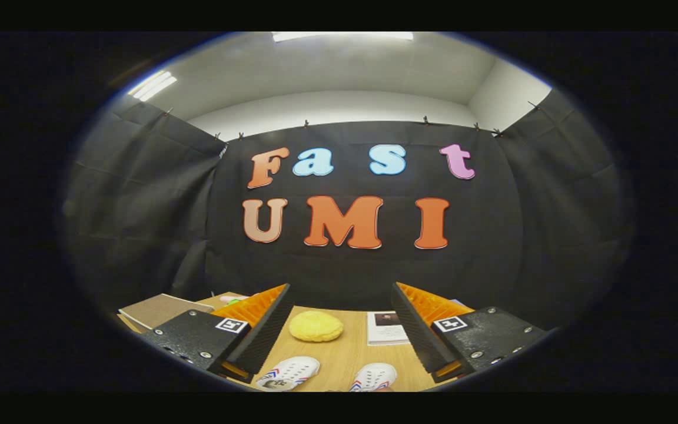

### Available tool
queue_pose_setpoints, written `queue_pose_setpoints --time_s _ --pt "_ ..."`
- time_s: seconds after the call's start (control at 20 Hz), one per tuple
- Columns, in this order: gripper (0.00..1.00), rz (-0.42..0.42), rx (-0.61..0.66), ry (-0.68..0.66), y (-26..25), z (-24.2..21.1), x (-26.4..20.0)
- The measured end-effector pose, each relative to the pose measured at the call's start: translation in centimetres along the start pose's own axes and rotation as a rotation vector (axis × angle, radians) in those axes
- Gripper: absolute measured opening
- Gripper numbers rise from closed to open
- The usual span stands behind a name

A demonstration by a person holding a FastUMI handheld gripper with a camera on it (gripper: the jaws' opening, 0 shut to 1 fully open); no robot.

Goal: Open the storage box then place both shoes into the box .Put the left shoe in first, then the right shoe, with the right side of both shoes facing outward in a uniform manner.

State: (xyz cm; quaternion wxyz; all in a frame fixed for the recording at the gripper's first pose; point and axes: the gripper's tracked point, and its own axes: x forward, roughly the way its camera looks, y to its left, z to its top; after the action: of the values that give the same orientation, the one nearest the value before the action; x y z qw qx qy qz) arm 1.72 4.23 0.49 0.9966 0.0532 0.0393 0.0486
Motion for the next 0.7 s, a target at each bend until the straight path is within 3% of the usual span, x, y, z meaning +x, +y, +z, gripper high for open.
queue_pose_setpoints --time_s 0.25,0.5,0.7 --pt "0.99 0.045 0.035 0.045 1.9 -1.1 0.6" --pt "0.99 0.170 0.120 0.139 6.8 -3.7 1.2" --pt "0.98 0.286 0.181 0.301 11.4 -8.1 1.5"
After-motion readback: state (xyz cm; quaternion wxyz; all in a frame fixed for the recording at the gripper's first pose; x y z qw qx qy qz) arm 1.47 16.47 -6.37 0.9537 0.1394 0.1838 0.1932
